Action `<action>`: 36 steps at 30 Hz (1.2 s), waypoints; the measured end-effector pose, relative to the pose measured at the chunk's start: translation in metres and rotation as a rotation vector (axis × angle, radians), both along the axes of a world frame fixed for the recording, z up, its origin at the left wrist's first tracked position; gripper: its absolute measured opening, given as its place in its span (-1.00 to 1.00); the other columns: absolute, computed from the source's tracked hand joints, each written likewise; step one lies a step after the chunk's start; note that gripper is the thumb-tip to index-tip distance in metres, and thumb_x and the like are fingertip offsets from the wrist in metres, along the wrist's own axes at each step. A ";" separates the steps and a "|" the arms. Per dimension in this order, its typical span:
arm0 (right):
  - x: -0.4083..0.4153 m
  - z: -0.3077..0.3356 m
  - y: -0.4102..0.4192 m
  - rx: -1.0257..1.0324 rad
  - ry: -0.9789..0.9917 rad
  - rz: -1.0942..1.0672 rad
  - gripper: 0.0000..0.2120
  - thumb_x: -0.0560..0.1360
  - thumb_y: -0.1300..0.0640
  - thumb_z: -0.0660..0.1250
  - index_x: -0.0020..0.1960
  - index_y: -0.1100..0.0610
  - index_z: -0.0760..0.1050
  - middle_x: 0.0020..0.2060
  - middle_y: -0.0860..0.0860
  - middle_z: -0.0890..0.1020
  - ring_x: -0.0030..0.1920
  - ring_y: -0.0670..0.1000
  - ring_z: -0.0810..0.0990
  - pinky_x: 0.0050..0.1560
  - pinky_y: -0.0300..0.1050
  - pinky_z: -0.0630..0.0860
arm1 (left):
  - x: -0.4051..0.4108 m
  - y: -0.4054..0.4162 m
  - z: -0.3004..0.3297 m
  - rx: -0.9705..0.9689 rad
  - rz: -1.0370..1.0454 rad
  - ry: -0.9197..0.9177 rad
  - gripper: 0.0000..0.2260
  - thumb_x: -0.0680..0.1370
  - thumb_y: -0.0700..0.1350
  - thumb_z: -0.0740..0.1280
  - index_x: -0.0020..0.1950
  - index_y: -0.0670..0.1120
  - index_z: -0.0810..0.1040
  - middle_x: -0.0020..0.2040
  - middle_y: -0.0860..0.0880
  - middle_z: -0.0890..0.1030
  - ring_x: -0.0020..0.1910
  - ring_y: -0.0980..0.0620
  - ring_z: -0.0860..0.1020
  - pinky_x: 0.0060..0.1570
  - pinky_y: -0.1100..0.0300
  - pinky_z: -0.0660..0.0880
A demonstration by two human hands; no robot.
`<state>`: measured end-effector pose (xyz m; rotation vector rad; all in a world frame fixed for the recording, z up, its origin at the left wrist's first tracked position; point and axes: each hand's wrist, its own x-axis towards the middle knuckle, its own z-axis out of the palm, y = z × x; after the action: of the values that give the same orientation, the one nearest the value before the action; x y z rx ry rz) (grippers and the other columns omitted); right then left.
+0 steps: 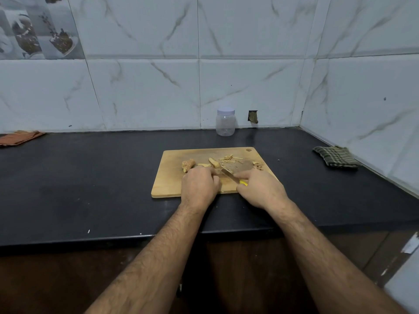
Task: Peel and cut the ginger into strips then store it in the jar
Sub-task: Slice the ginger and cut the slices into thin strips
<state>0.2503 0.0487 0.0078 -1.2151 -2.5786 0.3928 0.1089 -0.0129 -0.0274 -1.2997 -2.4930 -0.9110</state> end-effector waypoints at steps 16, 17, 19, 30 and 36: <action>0.021 0.005 0.003 -0.102 0.080 -0.106 -0.55 0.50 0.08 0.27 0.37 -0.20 0.48 0.30 -0.08 0.57 0.11 0.07 0.61 0.06 -0.06 0.52 | 0.002 0.000 0.000 -0.038 -0.046 0.097 -0.78 0.57 0.02 0.27 0.03 0.02 0.69 -0.07 0.06 0.68 -0.02 0.01 0.59 0.02 0.05 0.54; 0.022 0.005 0.003 -0.118 0.088 -0.104 -0.55 0.49 0.07 0.27 0.35 -0.20 0.50 0.23 -0.07 0.61 0.05 0.07 0.63 0.04 -0.08 0.54 | 0.002 0.000 0.000 -0.036 -0.046 0.097 -0.78 0.57 0.01 0.27 0.03 0.01 0.69 -0.07 0.05 0.68 -0.02 0.01 0.59 0.02 0.04 0.55; 0.025 0.004 0.001 -0.134 0.098 -0.113 -0.56 0.48 0.06 0.27 0.33 -0.20 0.51 0.04 -0.05 0.68 -0.02 0.07 0.65 0.01 -0.06 0.58 | 0.002 -0.001 0.000 -0.027 -0.043 0.096 -0.78 0.58 0.01 0.27 0.03 0.01 0.70 -0.07 0.05 0.69 -0.03 0.01 0.60 0.03 0.04 0.56; 0.022 0.000 0.007 -0.161 0.129 -0.165 -0.57 0.47 0.09 0.25 0.32 -0.14 0.51 -0.21 -0.04 0.68 -0.28 -0.01 0.65 -0.06 -0.05 0.63 | 0.003 0.011 0.002 -0.069 -0.146 0.075 -0.80 0.53 0.17 0.36 -0.01 0.11 0.70 -0.12 0.16 0.68 -0.08 0.14 0.59 0.03 0.08 0.54; 0.024 -0.006 0.013 -0.164 0.151 -0.196 -0.56 0.48 0.07 0.26 0.35 -0.13 0.50 -0.01 0.00 0.69 -0.06 0.10 0.67 -0.01 0.00 0.63 | 0.001 0.028 0.003 -0.141 -0.155 -0.001 -0.75 0.48 0.23 0.40 -0.02 0.10 0.69 -0.10 0.13 0.69 -0.04 0.11 0.61 0.01 0.08 0.56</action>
<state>0.2740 0.0615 0.0023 -1.4189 -2.3130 0.6373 0.1104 0.0154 -0.0241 -1.5547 -2.5257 -0.7783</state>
